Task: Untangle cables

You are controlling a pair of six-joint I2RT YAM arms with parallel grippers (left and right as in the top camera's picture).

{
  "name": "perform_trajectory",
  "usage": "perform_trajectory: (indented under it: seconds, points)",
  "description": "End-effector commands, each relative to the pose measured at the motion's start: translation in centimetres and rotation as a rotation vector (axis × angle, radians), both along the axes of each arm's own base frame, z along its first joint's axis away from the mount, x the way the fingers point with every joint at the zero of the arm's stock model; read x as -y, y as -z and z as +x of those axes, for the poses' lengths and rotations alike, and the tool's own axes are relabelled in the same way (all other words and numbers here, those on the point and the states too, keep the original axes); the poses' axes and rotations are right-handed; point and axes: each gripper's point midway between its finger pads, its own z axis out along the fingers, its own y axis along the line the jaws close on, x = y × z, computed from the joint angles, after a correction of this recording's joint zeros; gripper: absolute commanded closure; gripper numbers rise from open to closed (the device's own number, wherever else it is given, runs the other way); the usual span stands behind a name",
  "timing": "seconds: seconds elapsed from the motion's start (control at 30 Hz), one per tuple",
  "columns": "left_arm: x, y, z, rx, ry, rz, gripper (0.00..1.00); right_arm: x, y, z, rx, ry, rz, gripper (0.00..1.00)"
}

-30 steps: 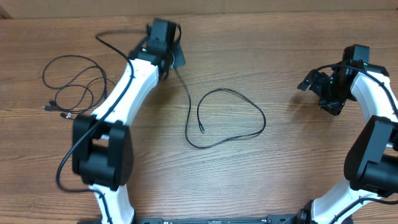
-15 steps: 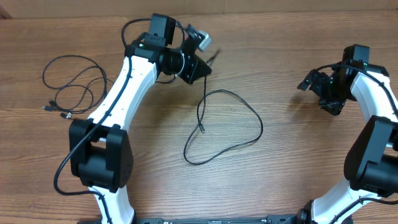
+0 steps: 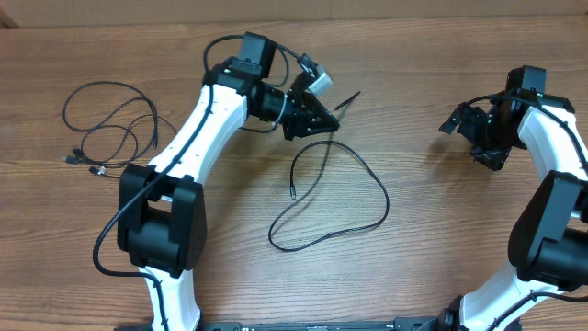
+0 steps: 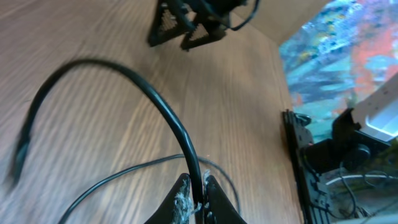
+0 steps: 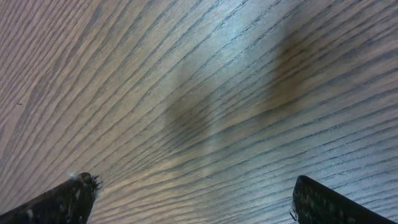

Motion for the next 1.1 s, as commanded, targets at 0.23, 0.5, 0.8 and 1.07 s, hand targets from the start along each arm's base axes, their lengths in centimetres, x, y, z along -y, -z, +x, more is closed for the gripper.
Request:
perform_trajectory:
  seconds: [0.23, 0.5, 0.8, 1.07]
  points:
    - [4.3, 1.5, -3.9, 0.019, 0.134, 0.027, 0.91, 0.4, -1.4, 0.7, 0.042, -0.004, -0.021, 0.0]
    - [5.5, 3.7, -4.7, 0.051, 0.118, 0.176, 0.73, 0.4, -1.4, 0.7, 0.042, -0.005, -0.021, 0.0]
    - [5.5, 4.5, -4.7, -0.074, 0.025, 0.254, 0.57, 0.4, -1.4, 0.7, 0.042, -0.004, -0.021, 0.0]
    - [5.7, 6.8, -7.4, -0.108, 0.022, 0.438, 0.43, 0.4, -1.4, 0.7, 0.042, -0.004, -0.021, 0.0]
